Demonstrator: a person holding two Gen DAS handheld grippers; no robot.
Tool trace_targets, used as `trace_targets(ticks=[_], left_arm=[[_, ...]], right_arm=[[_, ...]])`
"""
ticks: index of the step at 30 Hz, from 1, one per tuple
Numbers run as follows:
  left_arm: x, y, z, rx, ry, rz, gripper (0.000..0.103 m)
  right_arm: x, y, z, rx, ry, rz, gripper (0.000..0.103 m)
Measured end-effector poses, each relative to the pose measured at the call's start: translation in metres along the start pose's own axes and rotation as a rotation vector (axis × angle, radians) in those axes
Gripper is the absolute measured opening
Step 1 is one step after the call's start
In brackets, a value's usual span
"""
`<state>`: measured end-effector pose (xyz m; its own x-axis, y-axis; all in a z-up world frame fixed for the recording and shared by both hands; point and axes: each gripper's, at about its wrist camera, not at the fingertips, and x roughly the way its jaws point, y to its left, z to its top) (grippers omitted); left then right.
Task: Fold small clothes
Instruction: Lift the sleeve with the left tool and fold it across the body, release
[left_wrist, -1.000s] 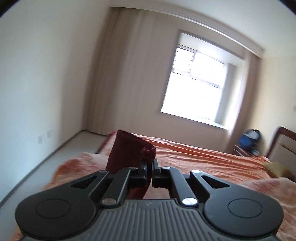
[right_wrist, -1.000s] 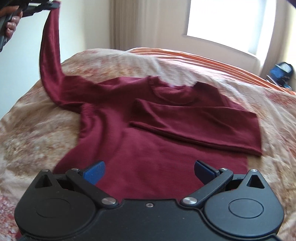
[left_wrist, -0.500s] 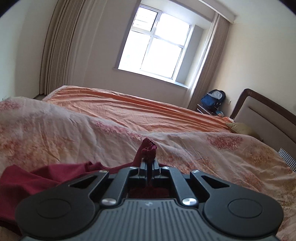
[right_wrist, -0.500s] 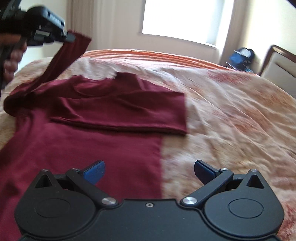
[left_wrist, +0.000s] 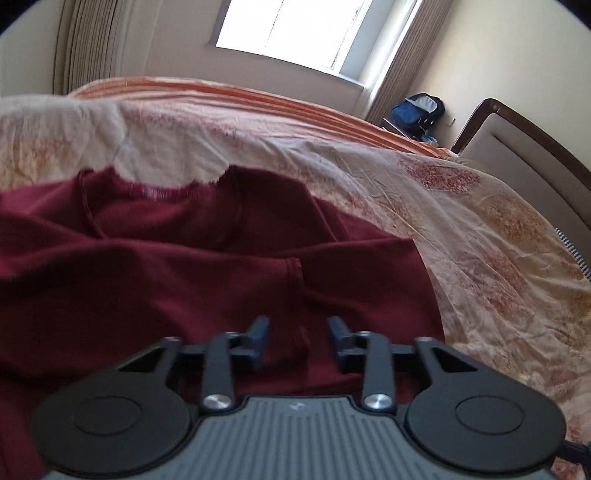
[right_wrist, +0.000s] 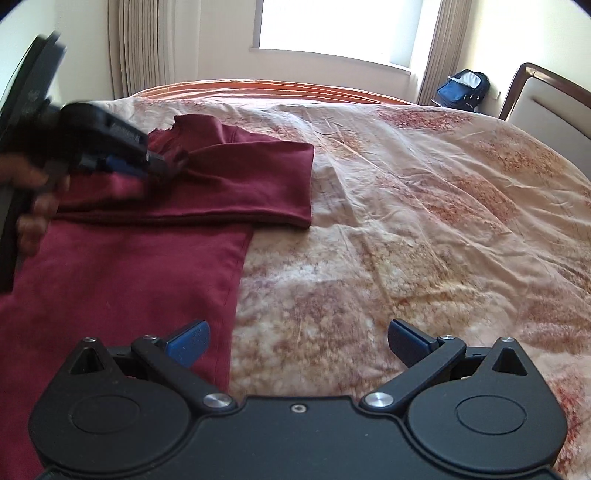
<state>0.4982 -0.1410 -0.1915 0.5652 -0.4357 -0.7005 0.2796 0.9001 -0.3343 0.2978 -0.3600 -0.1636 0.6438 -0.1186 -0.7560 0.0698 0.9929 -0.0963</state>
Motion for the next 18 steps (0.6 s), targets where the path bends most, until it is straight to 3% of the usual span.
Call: trace_targets(ticks=[6,9,18], left_arm=[[-0.054,0.024,0.010,-0.023,-0.043,0.053,0.089],[-0.081,0.048,0.017,-0.025,-0.072,0.126,0.097],[-0.149,0.151,0.040,-0.096,-0.124,0.395,0.102]], right_arm=[[0.021,0.007,0.023,0.005,-0.029,0.046,0.102],[0.035,0.021,0.043,0.011,-0.047,0.083,0.102],[0.094,0.069,0.109,0.078,-0.021,0.291,0.102]])
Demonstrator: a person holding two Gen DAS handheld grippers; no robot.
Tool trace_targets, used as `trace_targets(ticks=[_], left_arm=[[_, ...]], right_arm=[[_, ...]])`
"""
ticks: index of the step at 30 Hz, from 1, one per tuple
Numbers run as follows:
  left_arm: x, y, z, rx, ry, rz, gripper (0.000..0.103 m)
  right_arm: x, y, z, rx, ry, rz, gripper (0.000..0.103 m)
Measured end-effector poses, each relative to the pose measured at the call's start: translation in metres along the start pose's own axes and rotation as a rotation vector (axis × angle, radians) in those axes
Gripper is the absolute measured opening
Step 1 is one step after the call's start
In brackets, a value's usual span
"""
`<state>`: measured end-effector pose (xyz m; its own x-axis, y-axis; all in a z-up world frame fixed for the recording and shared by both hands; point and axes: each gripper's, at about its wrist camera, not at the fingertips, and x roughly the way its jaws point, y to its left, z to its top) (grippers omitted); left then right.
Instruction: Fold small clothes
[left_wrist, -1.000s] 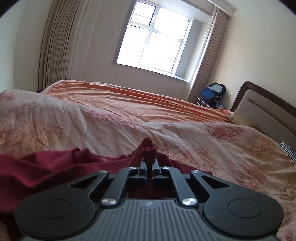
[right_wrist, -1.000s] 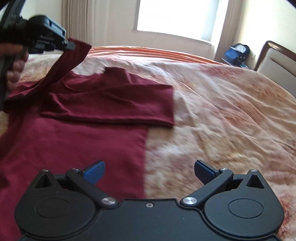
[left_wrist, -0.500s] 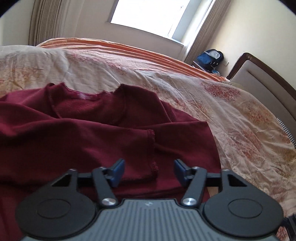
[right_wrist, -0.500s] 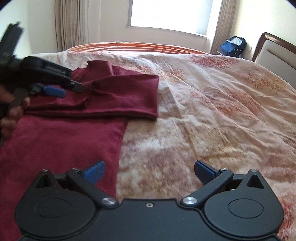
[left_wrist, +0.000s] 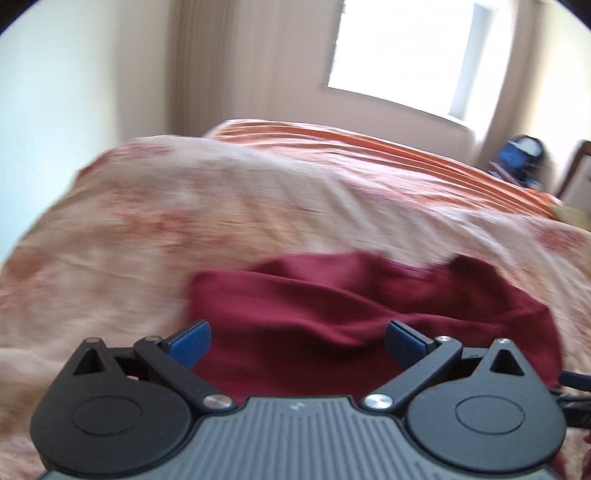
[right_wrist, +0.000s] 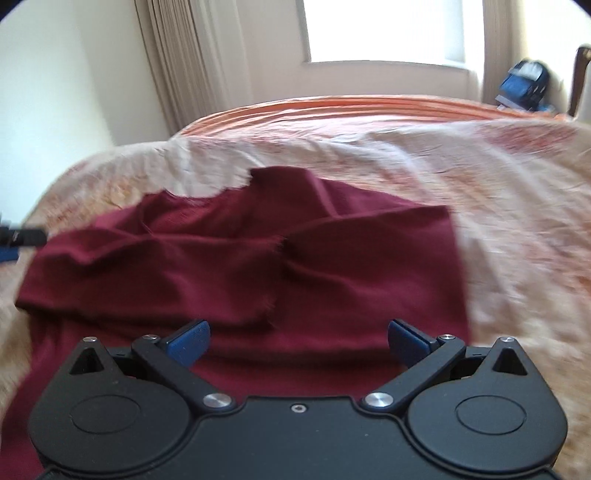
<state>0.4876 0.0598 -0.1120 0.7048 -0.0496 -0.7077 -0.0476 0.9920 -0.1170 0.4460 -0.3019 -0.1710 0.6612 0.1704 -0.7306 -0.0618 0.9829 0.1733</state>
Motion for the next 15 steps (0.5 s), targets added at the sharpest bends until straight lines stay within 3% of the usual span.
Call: trace_targets(ticks=[5,11,15], left_arm=[[0.011,0.068,0.016,-0.126,0.020,0.055,0.102],[0.049,0.134,0.020,-0.355,0.099,-0.125,0.102],[0.076,0.151,0.016,-0.445,0.161,-0.196,0.086]], right_arm=[[0.026,0.017,0.021,0.054,0.014,0.055,0.102],[0.043,0.025,0.026,0.115,0.026,0.088,0.097],[0.051,0.022,0.023,0.201,0.035,0.078,0.089]])
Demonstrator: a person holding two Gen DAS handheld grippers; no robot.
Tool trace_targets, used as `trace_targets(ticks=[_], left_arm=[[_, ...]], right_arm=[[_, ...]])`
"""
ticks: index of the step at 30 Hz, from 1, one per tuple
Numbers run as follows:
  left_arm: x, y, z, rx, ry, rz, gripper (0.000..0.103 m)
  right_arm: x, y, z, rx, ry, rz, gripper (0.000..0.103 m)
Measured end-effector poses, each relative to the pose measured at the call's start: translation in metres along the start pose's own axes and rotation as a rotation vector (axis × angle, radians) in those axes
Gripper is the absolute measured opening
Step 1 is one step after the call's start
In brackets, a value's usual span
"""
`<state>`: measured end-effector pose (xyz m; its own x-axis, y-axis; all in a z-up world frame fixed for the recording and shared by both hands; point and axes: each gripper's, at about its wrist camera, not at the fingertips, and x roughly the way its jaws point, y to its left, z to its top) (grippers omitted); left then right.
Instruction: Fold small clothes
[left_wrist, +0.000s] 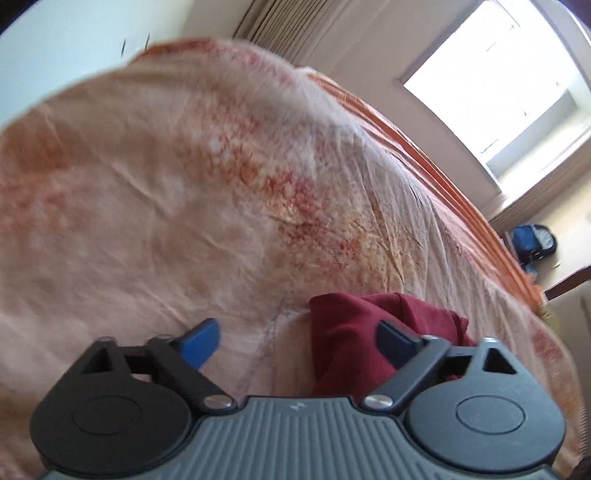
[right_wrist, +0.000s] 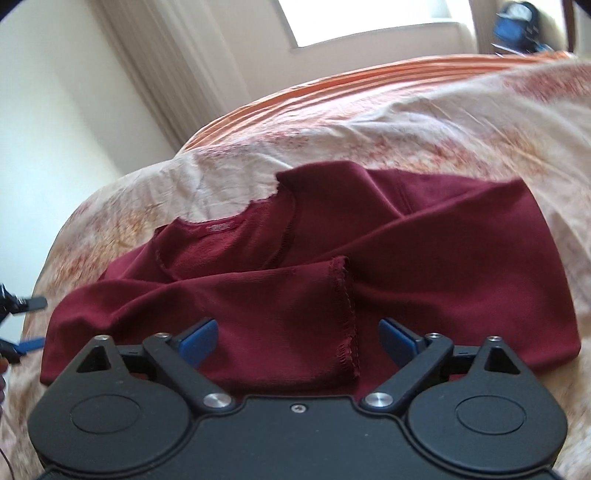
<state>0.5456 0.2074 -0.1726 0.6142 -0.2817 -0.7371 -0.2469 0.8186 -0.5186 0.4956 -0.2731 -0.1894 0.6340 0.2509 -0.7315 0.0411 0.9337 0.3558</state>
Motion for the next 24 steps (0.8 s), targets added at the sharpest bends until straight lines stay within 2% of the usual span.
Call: trace_targets(ticks=[1,4,6,7,9,10,11,12,13,15,16,18,19,21,23,24], left_arm=[[0.005,0.002,0.002,-0.021,0.012,-0.015,0.084],[0.018,0.003,0.006,-0.066,0.047,-0.054,0.067],[0.025,0.003,0.012,-0.095,0.070,-0.092,0.052],[0.028,0.003,0.014,-0.114,0.084,-0.107,0.047],[0.034,0.003,0.019,-0.141,0.111,-0.126,0.015],[0.035,0.001,0.021,-0.137,0.122,-0.121,0.012],[0.034,-0.003,0.023,-0.115,0.117,-0.125,0.008],[0.032,-0.009,0.024,-0.078,0.103,-0.130,0.007],[0.029,-0.016,0.025,-0.032,0.086,-0.130,0.007],[0.017,-0.033,0.025,0.082,0.032,-0.102,0.006],[0.012,-0.041,0.025,0.143,0.010,-0.063,0.006],[0.015,-0.053,0.022,0.275,-0.004,0.062,0.006],[0.024,-0.055,0.019,0.316,0.016,0.114,0.006],[0.037,-0.052,0.016,0.314,0.037,0.143,0.009],[0.036,-0.045,0.017,0.240,0.027,0.113,0.012],[0.032,-0.041,0.018,0.200,0.017,0.087,0.020]], right_arm=[[0.002,-0.001,-0.001,0.016,0.000,-0.006,0.086],[0.006,-0.003,-0.004,0.055,0.009,-0.016,0.072],[0.008,-0.004,-0.006,0.071,0.016,-0.019,0.062],[0.008,-0.004,-0.006,0.072,0.018,-0.027,0.061],[0.009,-0.004,-0.008,0.071,0.019,-0.038,0.050],[0.009,-0.004,-0.008,0.068,0.021,-0.046,0.045],[0.009,-0.004,-0.009,0.063,0.024,-0.058,0.035],[0.009,-0.003,-0.009,0.053,0.027,-0.073,0.021],[0.010,-0.004,-0.009,0.043,0.031,-0.083,0.013],[0.008,-0.006,-0.010,0.031,0.039,-0.073,0.011],[0.006,-0.006,-0.010,0.016,0.040,-0.069,0.009],[0.005,-0.002,-0.010,-0.043,0.051,-0.092,0.008],[0.006,-0.001,-0.011,-0.064,0.057,-0.096,0.008],[0.010,0.001,-0.015,-0.100,0.069,-0.111,0.008],[0.012,0.004,-0.015,-0.118,0.071,-0.118,0.008],[0.011,0.005,-0.014,-0.121,0.067,-0.117,0.009]])
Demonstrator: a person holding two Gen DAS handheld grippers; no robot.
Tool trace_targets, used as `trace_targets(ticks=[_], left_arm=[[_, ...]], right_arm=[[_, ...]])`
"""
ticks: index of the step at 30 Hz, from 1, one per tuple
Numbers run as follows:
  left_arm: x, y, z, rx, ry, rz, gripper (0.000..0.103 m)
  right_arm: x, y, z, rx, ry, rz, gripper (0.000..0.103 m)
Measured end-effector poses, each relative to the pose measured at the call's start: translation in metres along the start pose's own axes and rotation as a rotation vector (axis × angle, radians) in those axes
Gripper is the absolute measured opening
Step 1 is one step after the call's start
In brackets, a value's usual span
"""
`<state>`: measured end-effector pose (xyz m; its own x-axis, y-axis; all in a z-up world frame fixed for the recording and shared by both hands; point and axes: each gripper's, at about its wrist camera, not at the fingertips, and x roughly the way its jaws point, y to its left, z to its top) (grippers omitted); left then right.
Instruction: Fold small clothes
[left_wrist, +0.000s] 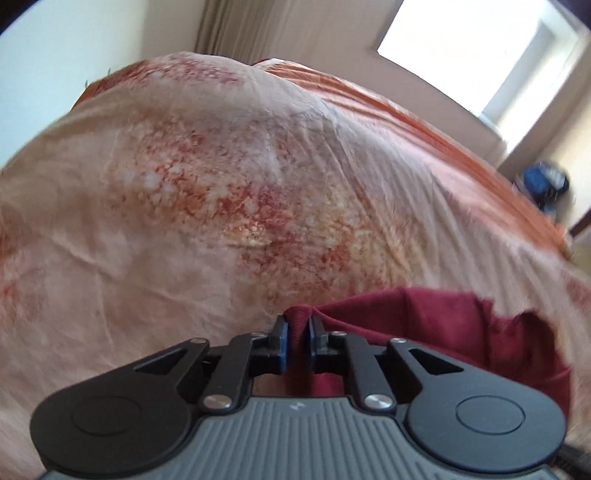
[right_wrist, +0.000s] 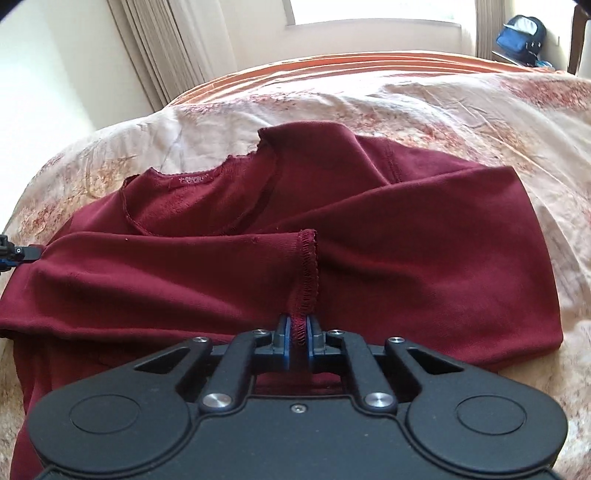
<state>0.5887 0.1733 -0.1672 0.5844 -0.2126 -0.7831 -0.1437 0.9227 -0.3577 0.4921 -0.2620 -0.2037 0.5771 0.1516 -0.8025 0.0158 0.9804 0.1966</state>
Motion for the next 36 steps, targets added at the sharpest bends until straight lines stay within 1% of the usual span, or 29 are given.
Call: trace_targets(ticks=[1,3,5,6,7,9,10,11,13,14,15,16,17,19,21,23,25,26,27,28,29,30,31,33,35,36], left_arm=[[-0.006,0.003,-0.001,-0.016,-0.012,-0.011,0.028],[-0.018,0.005,-0.004,0.000,-0.031,-0.015,0.064],[-0.032,0.007,-0.011,0.024,-0.046,-0.016,0.072],[-0.037,0.008,-0.015,0.031,-0.040,-0.022,0.072],[-0.041,0.010,-0.021,0.034,-0.025,-0.030,0.072],[-0.048,0.016,-0.035,0.018,0.010,-0.046,0.072],[-0.052,0.018,-0.044,0.008,0.028,-0.061,0.072],[-0.054,0.021,-0.053,-0.005,0.044,-0.076,0.070],[-0.055,0.026,-0.068,-0.040,0.076,-0.110,0.048],[-0.054,0.028,-0.073,-0.062,0.096,-0.130,0.023],[-0.055,0.030,-0.077,-0.086,0.106,-0.135,0.014],[-0.059,0.031,-0.079,-0.100,0.092,-0.133,0.010],[-0.063,0.028,-0.080,-0.095,0.073,-0.130,0.007],[-0.068,0.021,-0.081,-0.049,0.042,-0.061,0.006],[-0.061,0.017,-0.082,-0.020,0.058,-0.007,0.005],[-0.053,0.016,-0.084,-0.004,0.073,0.015,0.006],[-0.052,0.017,-0.082,-0.007,0.079,0.007,0.010],[-0.055,0.018,-0.081,-0.014,0.073,0.002,0.017],[-0.059,0.019,-0.081,-0.017,0.066,0.006,0.031],[-0.064,0.018,-0.081,-0.010,0.059,0.025,0.039],[-0.069,0.017,-0.082,0.000,0.050,0.048,0.056],[-0.075,0.015,-0.084,0.014,0.033,0.073,0.068],[-0.080,0.012,-0.086,0.031,0.015,0.089,0.073],[-0.087,0.005,-0.091,0.062,-0.025,0.106,0.087],[-0.086,-0.002,-0.096,0.076,-0.055,0.146,0.092],[-0.083,-0.005,-0.096,0.074,-0.054,0.161,0.092]], right_arm=[[-0.002,0.000,0.001,-0.001,-0.004,0.005,0.010],[-0.006,-0.001,0.002,0.003,-0.010,0.019,0.021],[-0.010,-0.003,0.002,0.001,-0.023,0.027,0.027],[-0.012,-0.003,0.002,-0.002,-0.029,0.032,0.031],[-0.014,-0.003,0.001,-0.005,-0.033,0.037,0.033],[-0.016,-0.003,0.000,-0.004,-0.040,0.054,0.041],[-0.016,-0.003,0.000,-0.001,-0.041,0.065,0.042],[-0.016,-0.003,-0.001,0.002,-0.041,0.076,0.044],[-0.013,-0.002,0.000,0.008,-0.039,0.082,0.044],[-0.011,-0.002,0.000,0.008,-0.032,0.082,0.042],[-0.009,-0.001,0.000,0.007,-0.023,0.078,0.033],[-0.008,0.000,0.000,0.003,-0.017,0.070,0.027],[-0.007,0.001,0.000,-0.005,-0.017,0.059,0.010],[-0.007,0.004,0.000,-0.038,-0.017,0.026,0.010],[-0.004,0.005,-0.002,-0.061,-0.001,0.011,0.009],[0.000,0.006,-0.006,-0.085,0.009,-0.007,0.009],[0.001,0.008,-0.007,-0.095,0.009,-0.016,0.009],[0.000,0.008,-0.006,-0.099,0.004,-0.019,0.011],[-0.002,0.009,-0.006,-0.105,-0.002,-0.022,0.018],[-0.005,0.010,-0.006,-0.116,-0.010,-0.030,0.023],[-0.009,0.010,-0.007,-0.129,-0.025,-0.038,0.033],[-0.013,0.011,-0.007,-0.144,-0.042,-0.046,0.045],[-0.017,0.012,-0.008,-0.162,-0.059,-0.051,0.051],[-0.021,0.017,-0.009,-0.205,-0.095,-0.077,0.077],[-0.021,0.026,-0.008,-0.254,-0.132,-0.107,0.087],[-0.019,0.031,-0.007,-0.275,-0.150,-0.112,0.090]])
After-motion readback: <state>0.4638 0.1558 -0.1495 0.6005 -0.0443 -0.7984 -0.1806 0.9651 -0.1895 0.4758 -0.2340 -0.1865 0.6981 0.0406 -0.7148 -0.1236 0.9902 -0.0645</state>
